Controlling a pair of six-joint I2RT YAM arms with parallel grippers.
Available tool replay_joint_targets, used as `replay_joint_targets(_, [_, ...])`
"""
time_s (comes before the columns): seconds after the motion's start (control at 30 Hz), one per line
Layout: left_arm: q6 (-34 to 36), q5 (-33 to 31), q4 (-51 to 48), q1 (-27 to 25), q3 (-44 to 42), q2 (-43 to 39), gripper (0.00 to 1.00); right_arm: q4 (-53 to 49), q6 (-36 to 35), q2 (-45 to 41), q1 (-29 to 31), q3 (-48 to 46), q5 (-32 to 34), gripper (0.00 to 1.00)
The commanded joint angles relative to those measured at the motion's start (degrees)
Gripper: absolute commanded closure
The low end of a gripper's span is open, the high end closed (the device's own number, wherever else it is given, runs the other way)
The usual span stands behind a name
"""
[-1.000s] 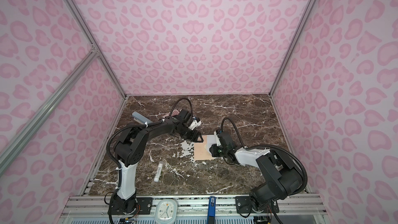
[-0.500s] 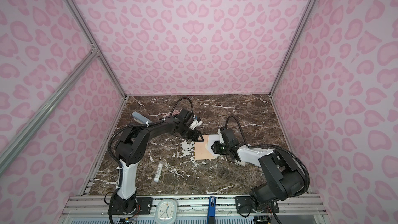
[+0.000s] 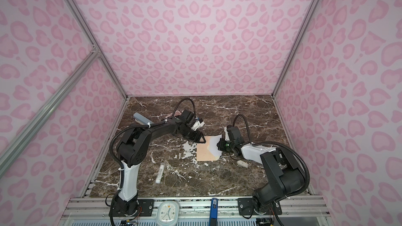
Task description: Place the letter into the envelope and seal it
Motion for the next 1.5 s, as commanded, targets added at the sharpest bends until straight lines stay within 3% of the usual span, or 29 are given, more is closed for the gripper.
replay_joint_targets(0.0, [0.7, -6.2, -4.4, -0.1, -0.6, 1.6, 0.33, 1.0, 2.1, 0.1, 0.0, -0.4, 0.6, 0.96])
replay_joint_targets(0.33, [0.8, -7.2, -5.4, -0.2, 0.3, 2.7, 0.33, -2.7, 6.2, -6.1, 0.1, -3.6, 5.4, 1.00])
replay_joint_targets(0.97, [1.0, -7.1, -5.6, -0.6, 0.8, 2.6, 0.33, -1.6, 9.4, -1.7, 0.7, -1.3, 2.8, 1.00])
replay_joint_targets(1.3, [1.1, -7.3, -5.8, -0.6, 1.1, 2.6, 0.33, -7.6, 9.7, -7.7, 0.9, -1.6, 6.0, 1.00])
replay_joint_targets(1.47, [1.1, -7.1, -6.1, -0.6, 1.5, 2.8, 0.33, -9.2, 10.0, -6.5, 1.0, -0.4, 5.9, 1.00])
